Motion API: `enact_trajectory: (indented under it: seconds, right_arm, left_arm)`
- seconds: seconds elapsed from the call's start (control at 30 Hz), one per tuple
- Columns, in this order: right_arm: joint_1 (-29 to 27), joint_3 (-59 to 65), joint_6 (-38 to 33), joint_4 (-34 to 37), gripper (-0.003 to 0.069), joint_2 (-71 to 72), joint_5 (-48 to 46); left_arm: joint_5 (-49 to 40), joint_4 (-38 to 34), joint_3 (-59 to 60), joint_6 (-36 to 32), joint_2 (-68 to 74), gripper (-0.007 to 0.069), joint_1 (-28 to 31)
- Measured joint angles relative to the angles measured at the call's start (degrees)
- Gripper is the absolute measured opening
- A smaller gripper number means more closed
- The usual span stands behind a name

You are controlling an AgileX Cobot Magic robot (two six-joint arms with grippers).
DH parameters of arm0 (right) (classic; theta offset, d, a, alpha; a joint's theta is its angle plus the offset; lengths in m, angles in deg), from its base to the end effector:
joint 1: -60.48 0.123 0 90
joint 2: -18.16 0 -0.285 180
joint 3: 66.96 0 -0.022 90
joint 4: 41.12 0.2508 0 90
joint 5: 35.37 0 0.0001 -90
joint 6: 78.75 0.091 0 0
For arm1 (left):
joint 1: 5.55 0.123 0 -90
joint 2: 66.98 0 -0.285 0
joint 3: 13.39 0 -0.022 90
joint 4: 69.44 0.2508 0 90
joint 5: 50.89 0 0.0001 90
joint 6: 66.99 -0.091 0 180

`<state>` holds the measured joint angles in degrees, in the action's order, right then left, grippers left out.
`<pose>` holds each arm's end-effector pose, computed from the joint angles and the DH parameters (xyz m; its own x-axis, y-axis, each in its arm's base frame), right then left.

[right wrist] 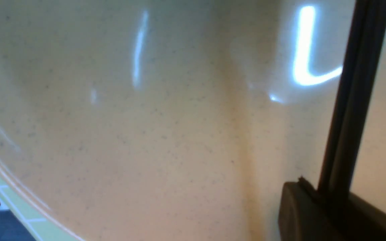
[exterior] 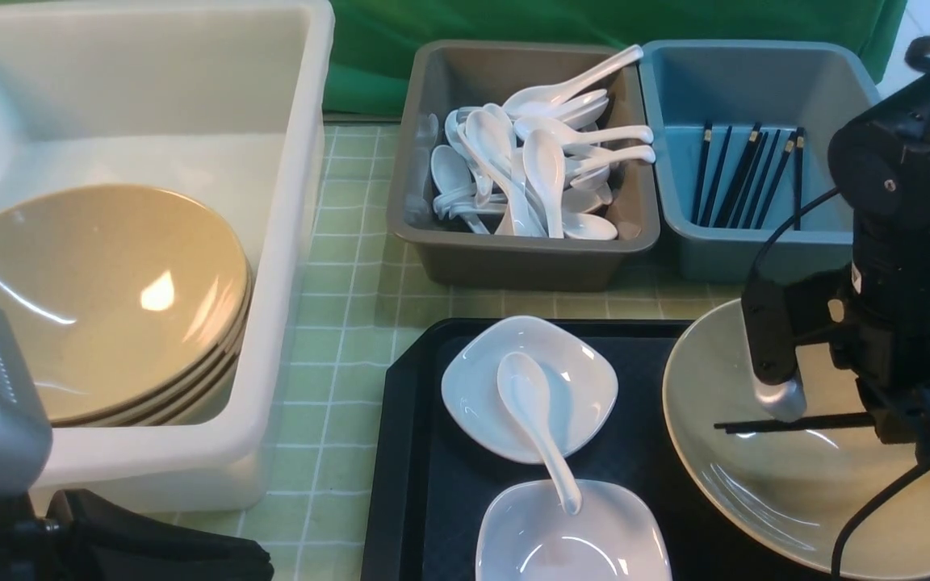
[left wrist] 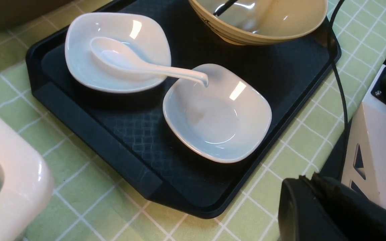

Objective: On green table put chopsticks spoon bowls plates into blue grey white boxes.
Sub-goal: 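Move the grippers toward the tableware on the black tray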

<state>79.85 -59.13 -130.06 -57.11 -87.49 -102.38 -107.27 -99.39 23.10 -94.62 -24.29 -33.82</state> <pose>0.3059 0.0831 0.2297 -0.2342 -0.9490 0.2112 -0.9681 0.2076 -0.1404 0.0653 -0.0781 0.3298 -0.4553 0.4230 -0.7834 0.7947 0.5898 -0.1434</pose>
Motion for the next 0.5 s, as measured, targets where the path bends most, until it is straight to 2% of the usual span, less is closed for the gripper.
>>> enact_trajectory:
  seconds: [0.07, 0.33, 0.5]
  right_arm:
    - [-0.4, -0.7, 0.4, 0.6, 0.006, 0.1, 0.0]
    - [-10.6, -10.0, 2.8, 16.5, 0.006, 0.1, 0.0]
    - [-16.7, -16.3, 5.8, 27.6, 0.006, 0.0, 0.1]
  left_arm:
    - [0.3, 0.0, 0.0, 0.0, 0.0, -0.0002, 0.0]
    - [2.4, -1.7, 0.0, -1.1, 0.0, -0.0002, 0.0]
    - [4.1, -7.0, 0.0, -11.1, 0.0, -0.0002, 0.0]
